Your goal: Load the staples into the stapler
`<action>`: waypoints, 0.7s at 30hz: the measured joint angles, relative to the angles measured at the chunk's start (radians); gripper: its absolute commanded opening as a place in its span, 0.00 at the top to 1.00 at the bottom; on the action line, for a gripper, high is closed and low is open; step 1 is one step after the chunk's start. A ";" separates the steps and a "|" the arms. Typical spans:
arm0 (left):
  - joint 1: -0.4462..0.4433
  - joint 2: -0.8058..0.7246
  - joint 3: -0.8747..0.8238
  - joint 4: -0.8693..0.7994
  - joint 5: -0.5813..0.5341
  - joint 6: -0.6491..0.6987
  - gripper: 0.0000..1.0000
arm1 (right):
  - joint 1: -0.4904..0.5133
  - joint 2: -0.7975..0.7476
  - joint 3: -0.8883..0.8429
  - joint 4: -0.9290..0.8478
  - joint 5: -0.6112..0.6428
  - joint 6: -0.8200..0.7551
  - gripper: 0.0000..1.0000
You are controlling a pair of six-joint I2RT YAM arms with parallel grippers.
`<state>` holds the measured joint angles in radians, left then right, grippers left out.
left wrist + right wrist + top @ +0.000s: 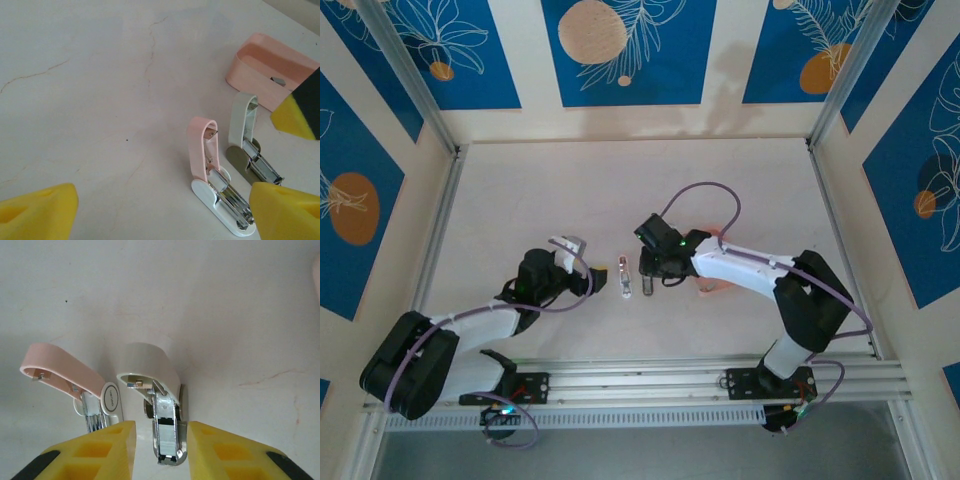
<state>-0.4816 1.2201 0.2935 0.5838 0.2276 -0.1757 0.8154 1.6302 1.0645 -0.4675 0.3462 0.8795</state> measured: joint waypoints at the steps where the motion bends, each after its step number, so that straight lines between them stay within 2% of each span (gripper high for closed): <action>1: 0.000 0.000 0.000 0.000 0.000 0.000 0.11 | -0.003 0.011 0.000 0.003 -0.012 0.006 0.68; 6: 0.000 0.000 0.000 0.000 0.000 0.000 0.11 | -0.008 0.068 0.000 0.006 -0.052 0.021 0.69; 10: 0.000 0.002 0.000 0.000 0.000 0.000 0.11 | -0.011 0.098 0.000 0.009 -0.073 0.029 0.74; 15: 0.000 0.019 0.000 0.000 -0.001 0.000 0.11 | -0.011 0.115 0.000 0.005 -0.082 0.040 0.80; 21: 0.000 0.033 0.000 0.000 -0.001 0.000 0.12 | -0.010 0.115 0.000 0.002 -0.082 0.040 0.83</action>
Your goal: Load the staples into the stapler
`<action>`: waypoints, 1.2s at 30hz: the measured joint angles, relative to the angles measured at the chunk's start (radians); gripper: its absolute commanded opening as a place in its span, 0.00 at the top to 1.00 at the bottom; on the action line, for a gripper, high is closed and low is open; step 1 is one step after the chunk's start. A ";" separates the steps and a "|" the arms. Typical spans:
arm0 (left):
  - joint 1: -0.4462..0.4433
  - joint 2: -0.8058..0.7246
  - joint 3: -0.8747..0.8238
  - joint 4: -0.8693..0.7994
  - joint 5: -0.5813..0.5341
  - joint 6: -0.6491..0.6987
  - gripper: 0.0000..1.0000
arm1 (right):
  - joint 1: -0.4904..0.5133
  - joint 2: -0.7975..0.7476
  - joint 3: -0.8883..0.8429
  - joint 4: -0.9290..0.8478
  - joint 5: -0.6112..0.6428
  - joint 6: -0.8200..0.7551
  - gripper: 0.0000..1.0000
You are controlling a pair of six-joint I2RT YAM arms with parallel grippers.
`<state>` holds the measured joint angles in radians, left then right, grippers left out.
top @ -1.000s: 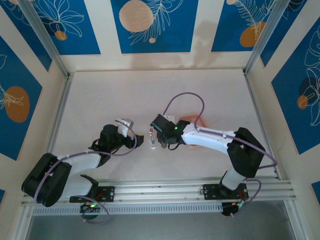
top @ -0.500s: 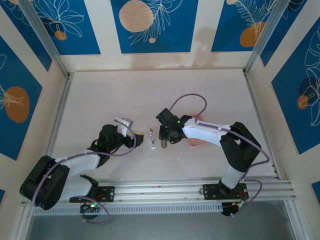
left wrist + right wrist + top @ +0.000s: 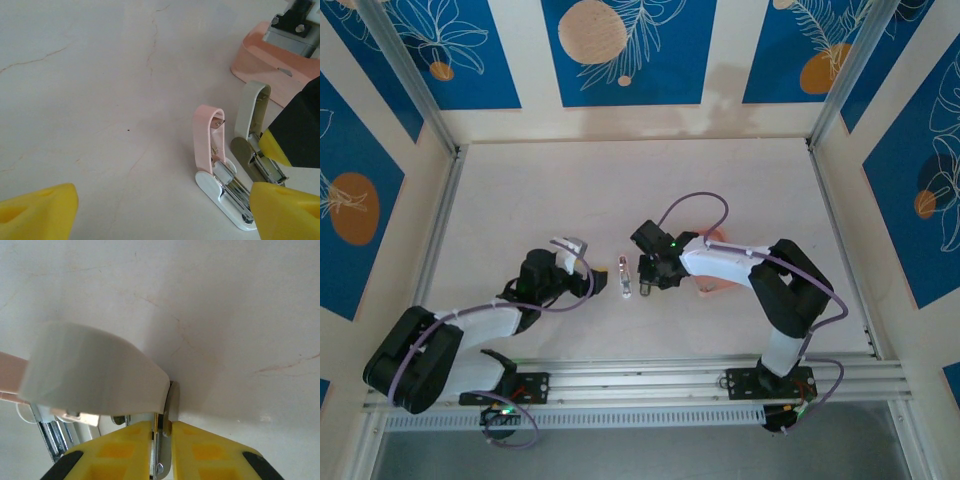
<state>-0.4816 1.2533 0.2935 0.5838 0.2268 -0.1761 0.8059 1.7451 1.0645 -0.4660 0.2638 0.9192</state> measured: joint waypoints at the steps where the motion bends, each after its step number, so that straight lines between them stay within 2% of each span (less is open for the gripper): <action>1: 0.000 0.000 0.000 0.000 0.000 0.000 0.12 | 0.001 0.000 0.000 0.000 0.000 0.000 0.83; 4: 0.000 0.000 0.000 0.000 0.000 0.000 0.12 | 0.006 0.000 0.000 -0.003 0.001 -0.001 0.81; 10: 0.000 -0.045 0.000 -0.034 -0.007 -0.002 0.12 | 0.013 -0.021 0.000 -0.013 0.012 -0.030 0.70; 16: 0.000 -0.134 0.015 -0.108 -0.034 -0.017 0.12 | -0.005 -0.172 0.000 -0.053 0.031 -0.098 0.64; 20: -0.003 -0.173 0.024 -0.162 -0.056 -0.027 0.12 | -0.087 -0.280 0.000 -0.105 0.007 -0.190 0.60; 26: -0.006 -0.211 0.033 -0.235 -0.079 -0.014 0.11 | -0.325 -0.344 0.000 -0.224 -0.071 -0.364 0.54; 28: -0.006 -0.214 0.033 -0.242 -0.086 0.000 0.11 | -0.375 -0.339 0.000 -0.274 -0.074 -0.418 0.54; 36: -0.006 -0.190 0.053 -0.248 -0.098 0.034 0.11 | -0.430 -0.274 0.000 -0.387 -0.063 -0.570 0.55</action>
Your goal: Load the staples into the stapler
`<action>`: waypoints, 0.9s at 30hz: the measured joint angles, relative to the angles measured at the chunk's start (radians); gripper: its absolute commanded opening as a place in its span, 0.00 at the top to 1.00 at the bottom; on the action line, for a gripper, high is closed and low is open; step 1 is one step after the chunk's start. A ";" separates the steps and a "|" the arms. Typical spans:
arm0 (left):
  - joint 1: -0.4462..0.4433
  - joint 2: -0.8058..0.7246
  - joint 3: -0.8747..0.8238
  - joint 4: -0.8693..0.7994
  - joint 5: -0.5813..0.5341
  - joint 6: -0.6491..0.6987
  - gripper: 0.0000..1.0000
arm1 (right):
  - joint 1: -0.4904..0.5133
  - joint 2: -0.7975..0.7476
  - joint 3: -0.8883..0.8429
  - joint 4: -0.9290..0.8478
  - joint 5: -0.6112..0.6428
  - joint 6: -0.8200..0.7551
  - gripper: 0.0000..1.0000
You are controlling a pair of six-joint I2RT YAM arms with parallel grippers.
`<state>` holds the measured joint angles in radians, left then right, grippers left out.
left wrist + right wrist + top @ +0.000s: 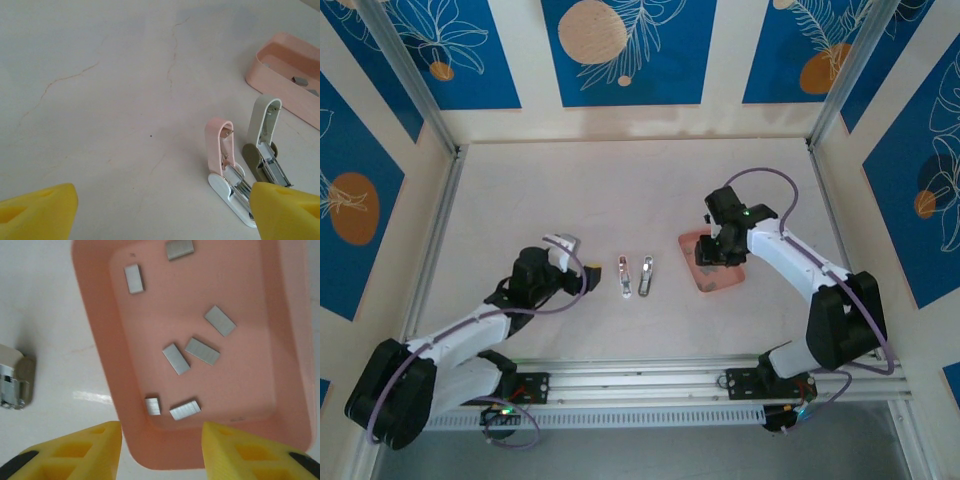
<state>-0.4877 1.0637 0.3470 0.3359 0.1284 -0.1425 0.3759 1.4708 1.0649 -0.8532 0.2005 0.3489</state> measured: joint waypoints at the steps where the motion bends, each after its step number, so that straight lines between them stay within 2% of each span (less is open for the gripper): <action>1: 0.000 0.003 0.004 0.001 0.000 0.000 0.11 | -0.006 0.014 0.000 -0.001 -0.001 -0.010 0.55; 10: 0.000 0.008 0.005 0.023 -0.010 0.000 0.11 | -0.042 0.123 0.000 0.022 -0.033 -0.045 0.57; 27: 0.000 0.069 0.028 0.038 -0.012 0.000 0.11 | -0.042 0.253 0.000 0.094 -0.062 -0.044 0.59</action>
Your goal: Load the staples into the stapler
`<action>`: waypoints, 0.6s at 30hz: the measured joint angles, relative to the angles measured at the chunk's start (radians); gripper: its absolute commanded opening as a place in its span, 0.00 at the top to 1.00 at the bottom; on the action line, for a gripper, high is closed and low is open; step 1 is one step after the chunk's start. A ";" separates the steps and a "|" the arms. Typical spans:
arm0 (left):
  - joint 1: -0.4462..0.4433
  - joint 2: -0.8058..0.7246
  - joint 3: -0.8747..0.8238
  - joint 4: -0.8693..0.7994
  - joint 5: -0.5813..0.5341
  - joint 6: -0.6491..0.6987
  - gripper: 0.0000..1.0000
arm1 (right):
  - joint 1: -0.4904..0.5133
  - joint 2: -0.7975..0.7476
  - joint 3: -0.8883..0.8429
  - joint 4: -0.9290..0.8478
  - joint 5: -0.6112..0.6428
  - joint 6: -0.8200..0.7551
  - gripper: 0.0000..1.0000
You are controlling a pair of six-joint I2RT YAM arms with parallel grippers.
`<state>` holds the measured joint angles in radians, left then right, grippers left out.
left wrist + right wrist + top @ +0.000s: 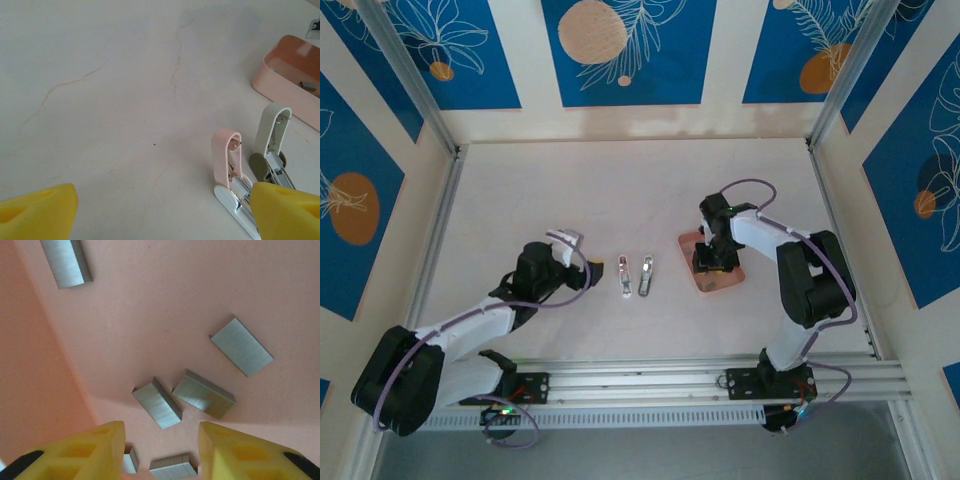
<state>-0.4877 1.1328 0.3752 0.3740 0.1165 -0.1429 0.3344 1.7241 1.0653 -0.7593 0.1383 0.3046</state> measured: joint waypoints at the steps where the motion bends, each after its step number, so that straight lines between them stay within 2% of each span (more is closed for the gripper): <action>1: 0.000 0.001 0.000 0.001 -0.003 0.000 0.11 | 0.000 0.004 0.000 0.006 0.000 0.000 0.60; 13: 0.000 0.003 0.000 0.004 -0.021 0.002 0.11 | 0.024 0.056 0.049 0.013 0.027 0.004 0.61; 18: 0.000 0.003 0.000 0.004 -0.022 0.011 0.11 | 0.033 0.062 0.056 0.006 0.047 0.009 0.69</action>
<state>-0.4877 1.1355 0.3752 0.3779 0.0948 -0.1314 0.3676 1.7863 1.1213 -0.7528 0.1852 0.3138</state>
